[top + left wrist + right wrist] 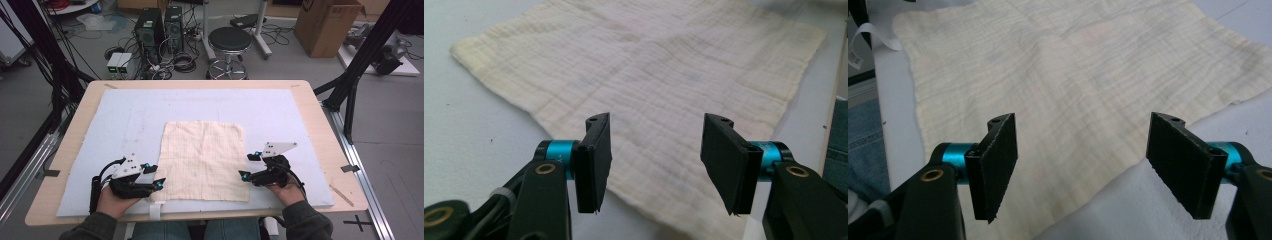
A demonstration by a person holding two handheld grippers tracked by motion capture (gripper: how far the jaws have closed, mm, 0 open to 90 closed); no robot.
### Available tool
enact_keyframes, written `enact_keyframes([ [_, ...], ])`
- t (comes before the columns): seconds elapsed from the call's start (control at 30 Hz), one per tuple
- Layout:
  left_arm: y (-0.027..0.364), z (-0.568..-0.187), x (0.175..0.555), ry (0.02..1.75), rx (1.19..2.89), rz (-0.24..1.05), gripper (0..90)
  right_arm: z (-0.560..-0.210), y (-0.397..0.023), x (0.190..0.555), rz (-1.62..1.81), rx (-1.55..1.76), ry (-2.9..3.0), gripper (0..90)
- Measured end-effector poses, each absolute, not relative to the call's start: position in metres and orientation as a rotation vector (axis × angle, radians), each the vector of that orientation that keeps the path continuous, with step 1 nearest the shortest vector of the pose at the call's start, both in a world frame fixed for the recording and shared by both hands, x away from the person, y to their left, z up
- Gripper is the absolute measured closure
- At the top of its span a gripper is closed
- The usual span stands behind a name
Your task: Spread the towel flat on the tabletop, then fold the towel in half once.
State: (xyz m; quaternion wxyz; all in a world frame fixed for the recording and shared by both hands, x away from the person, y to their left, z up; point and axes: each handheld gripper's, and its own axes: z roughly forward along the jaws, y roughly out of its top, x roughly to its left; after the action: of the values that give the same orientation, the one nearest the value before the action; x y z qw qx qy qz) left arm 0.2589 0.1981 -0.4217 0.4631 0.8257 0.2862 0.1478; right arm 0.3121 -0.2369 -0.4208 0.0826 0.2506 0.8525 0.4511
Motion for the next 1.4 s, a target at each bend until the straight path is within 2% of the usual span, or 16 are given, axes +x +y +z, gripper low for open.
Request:
enact_keyframes([
  [0.93, 0.197, -0.421, 0.266, 0.726, 2.026, 0.353, 39.3, -0.42, -0.234, 0.317, 1.348, 0.756, 2.554, 25.7],
  [1.4, 0.189, -0.406, 0.319, 0.777, 2.015, 0.331, 42.8, -0.411, -0.235, 0.362, 1.288, 0.849, 2.558, 24.8],
])
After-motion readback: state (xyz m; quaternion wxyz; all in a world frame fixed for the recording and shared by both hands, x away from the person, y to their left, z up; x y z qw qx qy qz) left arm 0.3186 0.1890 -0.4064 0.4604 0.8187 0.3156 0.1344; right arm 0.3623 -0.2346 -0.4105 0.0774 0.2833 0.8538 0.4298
